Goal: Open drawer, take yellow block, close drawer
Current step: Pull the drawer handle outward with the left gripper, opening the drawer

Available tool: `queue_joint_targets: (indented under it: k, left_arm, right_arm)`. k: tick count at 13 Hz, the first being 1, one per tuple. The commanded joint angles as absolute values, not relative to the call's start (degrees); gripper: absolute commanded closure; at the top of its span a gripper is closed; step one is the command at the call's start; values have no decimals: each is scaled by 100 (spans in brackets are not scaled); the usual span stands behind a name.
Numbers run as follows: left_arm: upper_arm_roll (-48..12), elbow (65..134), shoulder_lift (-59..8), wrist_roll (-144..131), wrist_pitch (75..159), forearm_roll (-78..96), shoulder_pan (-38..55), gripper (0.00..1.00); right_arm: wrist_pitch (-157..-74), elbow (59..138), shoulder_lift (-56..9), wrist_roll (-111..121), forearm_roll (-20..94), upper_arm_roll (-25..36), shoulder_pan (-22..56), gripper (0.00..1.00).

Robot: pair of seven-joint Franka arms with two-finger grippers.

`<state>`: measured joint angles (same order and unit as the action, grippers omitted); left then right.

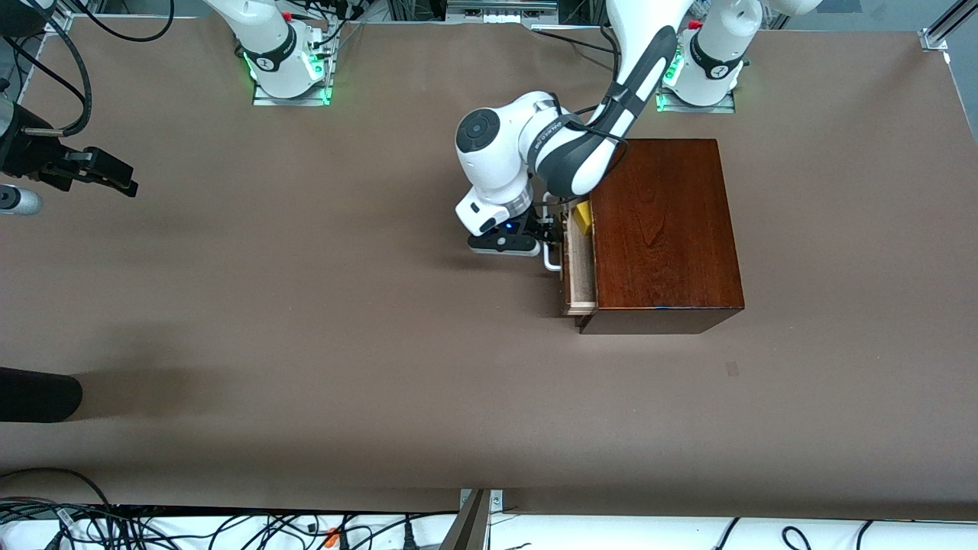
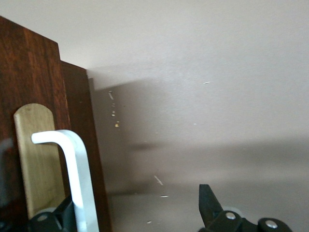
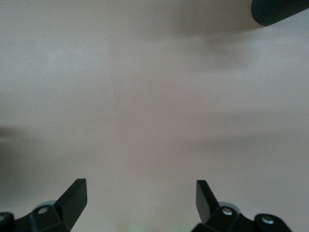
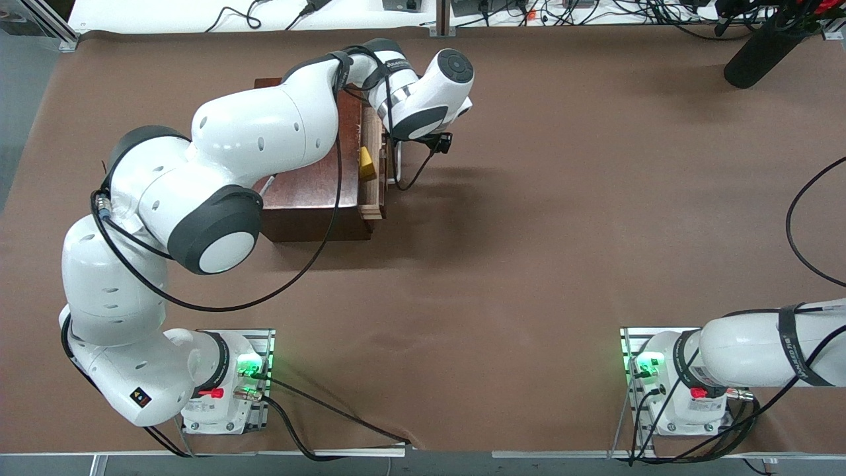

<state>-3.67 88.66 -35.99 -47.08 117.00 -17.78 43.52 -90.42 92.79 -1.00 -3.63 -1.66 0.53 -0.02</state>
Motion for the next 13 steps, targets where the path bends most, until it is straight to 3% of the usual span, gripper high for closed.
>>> queue_joint_targets:
  k: [1, 13]
  left_arm:
    - [-378, 8315, -4007, -4702, 11979, -1494, 4587, 0]
    - [-378, 7989, -4219, -4948, 11962, -1248, 4799, 0]
  right_arm:
    - [-9018, 9211, -105, -272, -185, -26, -105, 0]
    - [-9009, 9211, -105, -272, -185, -26, -105, 0]
